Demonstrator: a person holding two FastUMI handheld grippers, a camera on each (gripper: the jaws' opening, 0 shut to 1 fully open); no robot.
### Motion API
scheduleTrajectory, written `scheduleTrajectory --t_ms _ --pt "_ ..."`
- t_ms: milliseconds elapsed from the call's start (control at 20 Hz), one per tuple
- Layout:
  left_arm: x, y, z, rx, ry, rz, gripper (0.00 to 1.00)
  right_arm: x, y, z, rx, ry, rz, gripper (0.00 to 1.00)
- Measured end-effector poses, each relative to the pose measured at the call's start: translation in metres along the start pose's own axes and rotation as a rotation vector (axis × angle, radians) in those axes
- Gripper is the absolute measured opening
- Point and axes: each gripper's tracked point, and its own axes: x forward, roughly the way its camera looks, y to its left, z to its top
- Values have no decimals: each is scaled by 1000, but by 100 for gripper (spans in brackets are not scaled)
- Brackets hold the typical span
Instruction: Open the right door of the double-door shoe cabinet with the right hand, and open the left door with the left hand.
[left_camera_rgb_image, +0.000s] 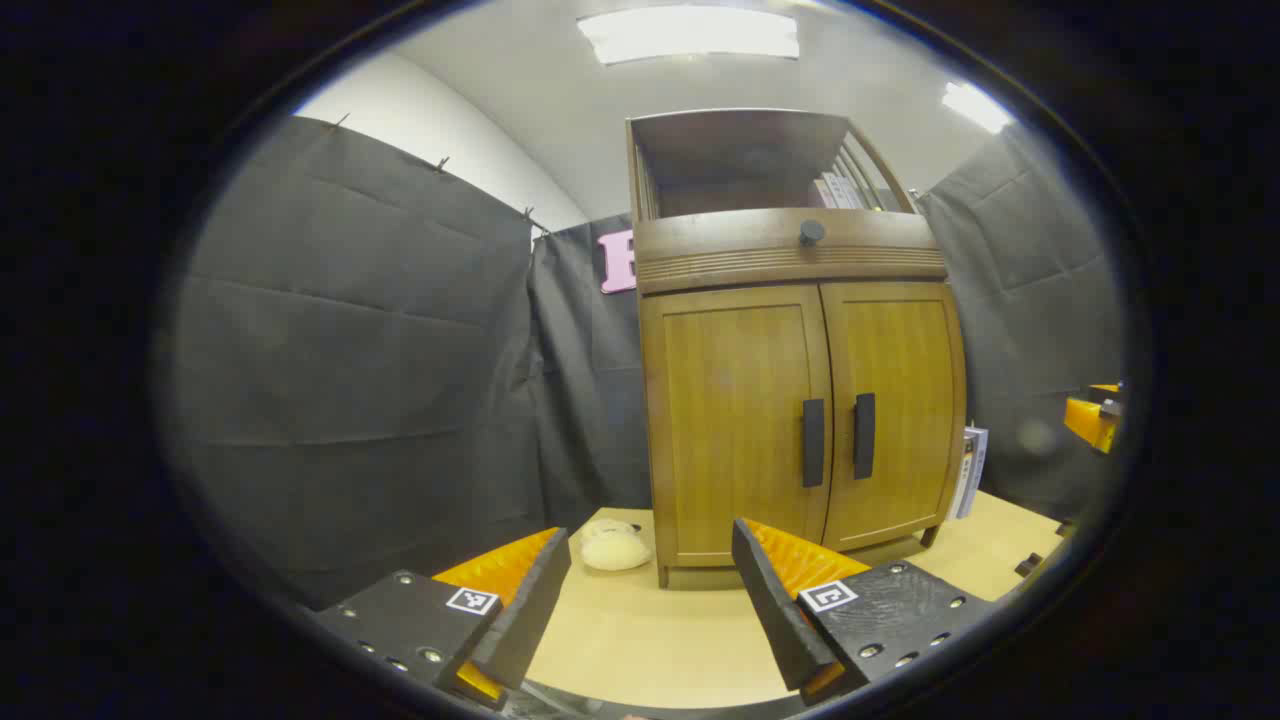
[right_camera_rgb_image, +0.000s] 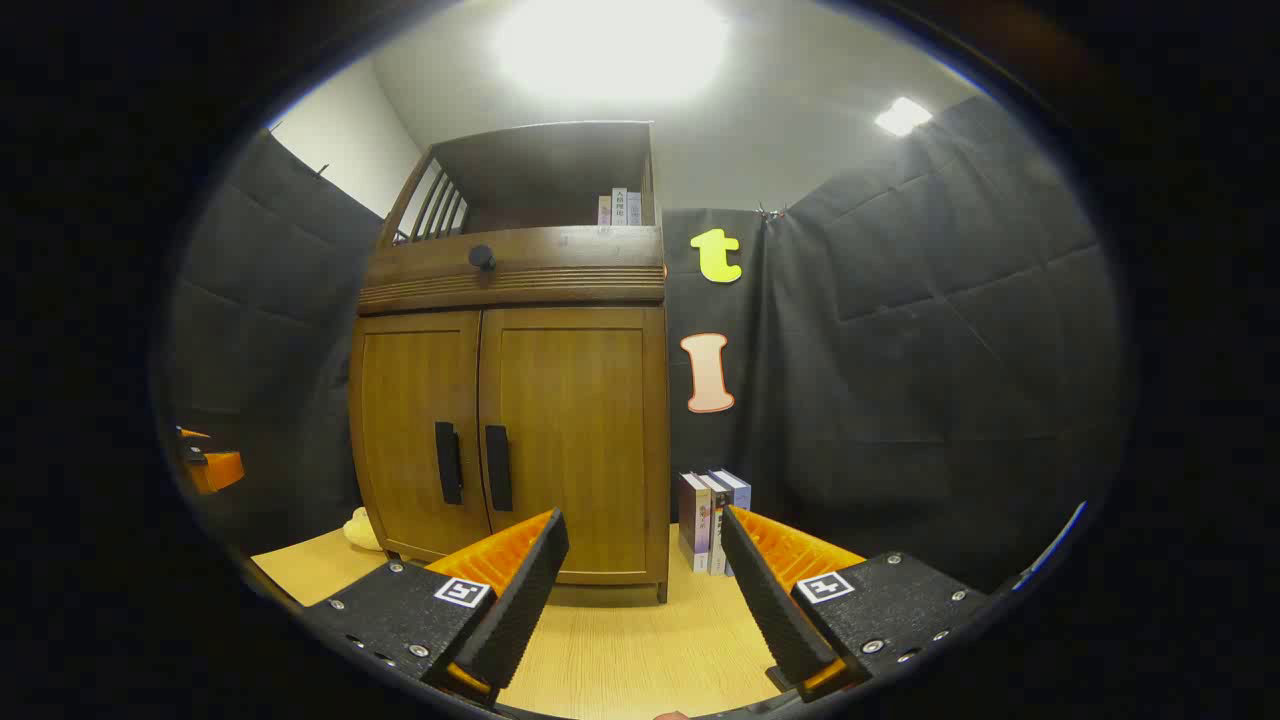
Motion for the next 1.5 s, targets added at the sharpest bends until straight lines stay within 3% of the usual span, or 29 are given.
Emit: scheduleTrajectory --t_ms 50,100,800,1100,1150,1500 --pt "0 0 0 -2 -4 2 99 0 0 -1 -1 1 0 93" --pt "0 0 0 -3 -6 2 93 1 1 -2 -1 4 0 95" --pt "0 3 2 -11 -23 4 93 3 6 4 -2 -5 -1 93" --pt "-1 6 2 -16 -30 25 93 29 28 19 20 -24 35 95" --pt "-2 7 2 -18 -31 33 99 34 32 23 23 -30 41 95" --pt "-10 17 -2 -27 -24 94 99 76 72 39 24 -77 97 95"
